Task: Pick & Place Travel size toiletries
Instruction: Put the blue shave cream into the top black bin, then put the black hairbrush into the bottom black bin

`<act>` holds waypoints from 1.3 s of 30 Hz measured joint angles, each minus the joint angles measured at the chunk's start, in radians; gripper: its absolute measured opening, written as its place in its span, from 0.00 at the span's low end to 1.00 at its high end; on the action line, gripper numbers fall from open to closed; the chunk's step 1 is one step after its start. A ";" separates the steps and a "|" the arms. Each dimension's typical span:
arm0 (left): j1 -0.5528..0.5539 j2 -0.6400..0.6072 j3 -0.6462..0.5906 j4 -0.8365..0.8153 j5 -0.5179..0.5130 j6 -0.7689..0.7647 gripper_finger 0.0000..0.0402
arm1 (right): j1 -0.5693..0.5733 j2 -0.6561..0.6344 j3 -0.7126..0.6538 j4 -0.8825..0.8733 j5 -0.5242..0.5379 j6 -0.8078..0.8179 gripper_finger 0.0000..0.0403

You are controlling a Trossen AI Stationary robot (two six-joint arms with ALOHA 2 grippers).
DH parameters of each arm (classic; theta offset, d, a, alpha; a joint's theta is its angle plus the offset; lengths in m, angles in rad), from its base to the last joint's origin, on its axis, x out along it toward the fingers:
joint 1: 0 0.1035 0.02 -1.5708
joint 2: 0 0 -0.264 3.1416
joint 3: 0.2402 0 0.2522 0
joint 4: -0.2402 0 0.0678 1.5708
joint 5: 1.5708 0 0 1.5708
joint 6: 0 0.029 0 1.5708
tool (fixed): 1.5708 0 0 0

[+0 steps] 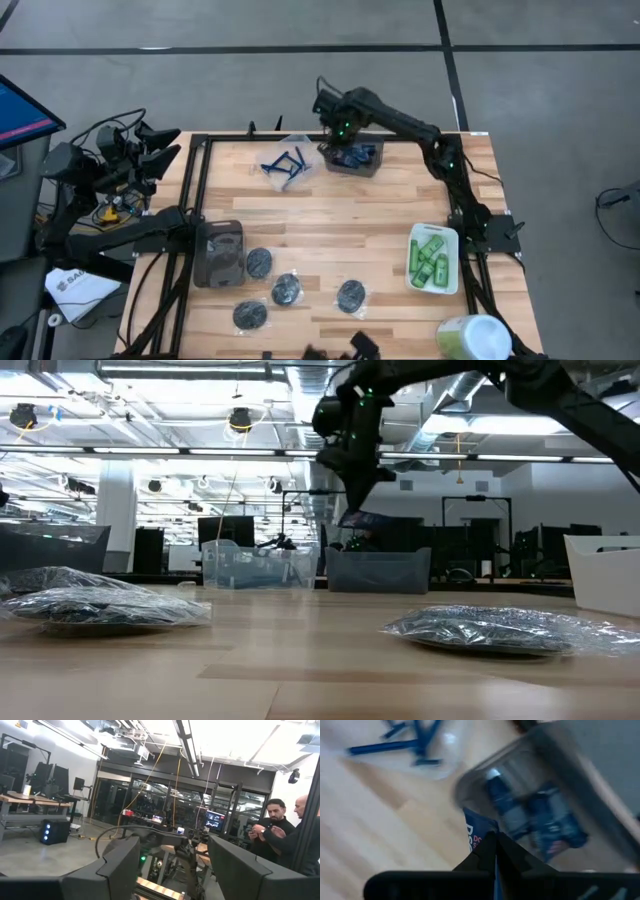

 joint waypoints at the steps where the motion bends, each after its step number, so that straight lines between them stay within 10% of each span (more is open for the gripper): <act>1: 0.000 0.000 0.000 0.000 0.000 0.000 0.58 | -0.016 0.003 0.000 0.001 0.012 -0.008 0.00; 18: 0.000 0.000 0.000 -0.001 -0.050 0.000 0.58 | -0.078 0.010 -0.077 0.100 0.116 -0.124 0.01; 31: 0.000 0.000 0.000 -0.005 -0.054 0.000 0.58 | -0.069 -0.015 -0.037 0.128 0.039 -0.106 0.48; 39: 0.000 0.000 0.000 -0.013 -0.042 0.000 0.58 | -0.003 -0.343 0.005 0.214 0.022 -0.194 0.30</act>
